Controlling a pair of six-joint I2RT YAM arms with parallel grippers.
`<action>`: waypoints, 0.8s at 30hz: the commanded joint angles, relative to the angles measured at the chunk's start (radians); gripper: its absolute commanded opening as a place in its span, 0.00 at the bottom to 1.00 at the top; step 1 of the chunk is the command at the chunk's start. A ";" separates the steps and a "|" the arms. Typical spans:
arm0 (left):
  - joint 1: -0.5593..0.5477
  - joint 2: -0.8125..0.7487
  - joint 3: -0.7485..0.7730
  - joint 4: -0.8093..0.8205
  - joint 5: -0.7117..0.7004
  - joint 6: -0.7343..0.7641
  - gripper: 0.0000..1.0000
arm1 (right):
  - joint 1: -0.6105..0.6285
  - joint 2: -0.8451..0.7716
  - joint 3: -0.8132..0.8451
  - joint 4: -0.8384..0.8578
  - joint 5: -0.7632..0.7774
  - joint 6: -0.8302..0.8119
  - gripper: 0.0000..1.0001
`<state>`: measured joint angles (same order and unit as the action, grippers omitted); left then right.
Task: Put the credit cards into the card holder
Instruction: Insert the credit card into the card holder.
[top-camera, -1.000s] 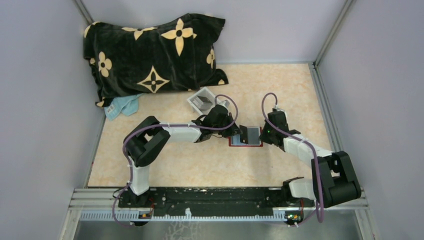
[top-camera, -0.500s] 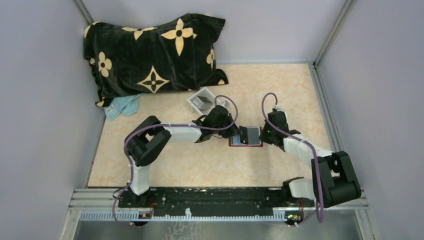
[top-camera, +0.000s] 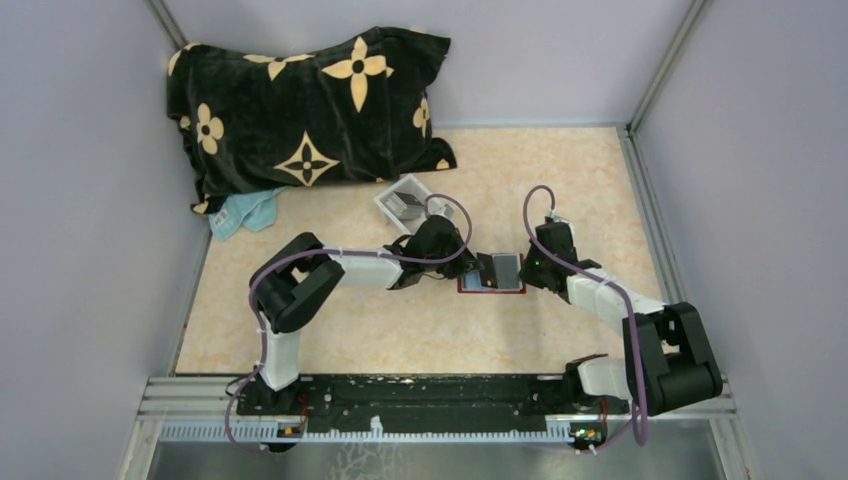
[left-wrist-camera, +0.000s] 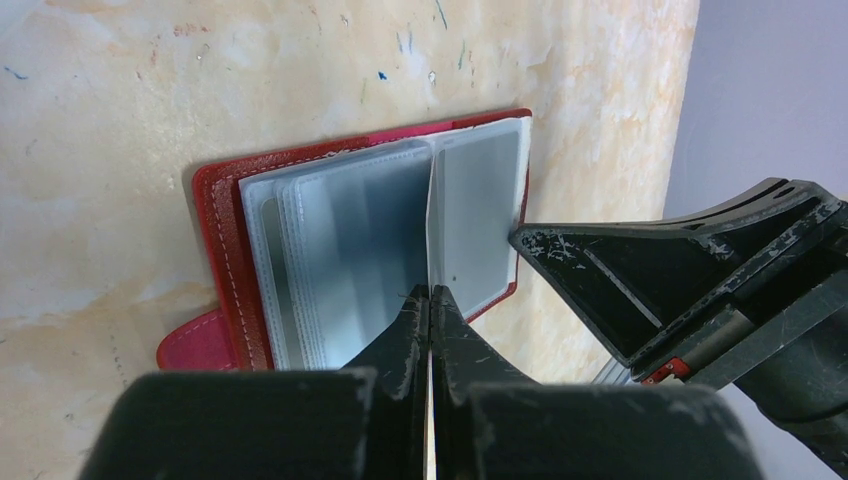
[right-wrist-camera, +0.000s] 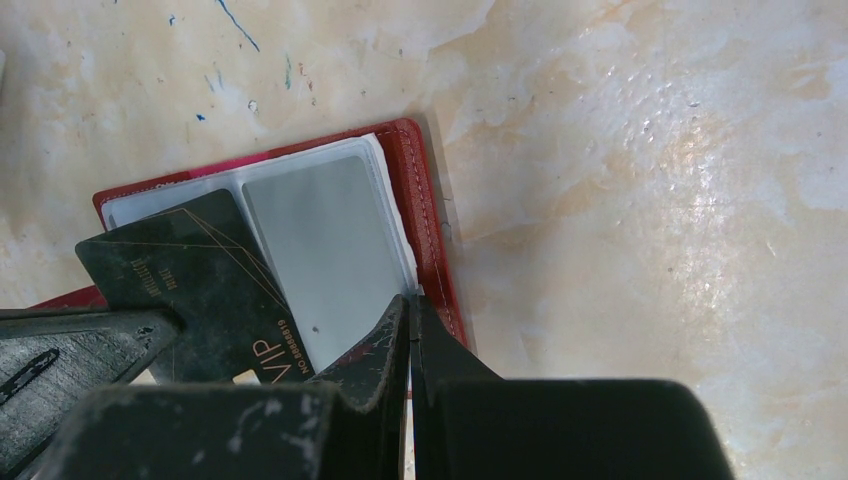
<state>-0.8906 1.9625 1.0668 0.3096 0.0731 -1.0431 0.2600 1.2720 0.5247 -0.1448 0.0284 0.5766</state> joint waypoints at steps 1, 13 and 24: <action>-0.006 0.028 -0.021 0.042 -0.030 -0.018 0.00 | 0.006 0.000 0.003 0.040 0.001 -0.001 0.00; -0.015 0.028 -0.067 0.097 -0.059 -0.003 0.00 | 0.006 0.003 0.001 0.041 0.003 -0.001 0.00; -0.032 0.061 -0.078 0.138 -0.058 0.039 0.00 | 0.006 0.012 0.001 0.043 0.001 0.001 0.00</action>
<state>-0.9062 1.9854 1.0100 0.4374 0.0330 -1.0458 0.2600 1.2732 0.5240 -0.1421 0.0284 0.5766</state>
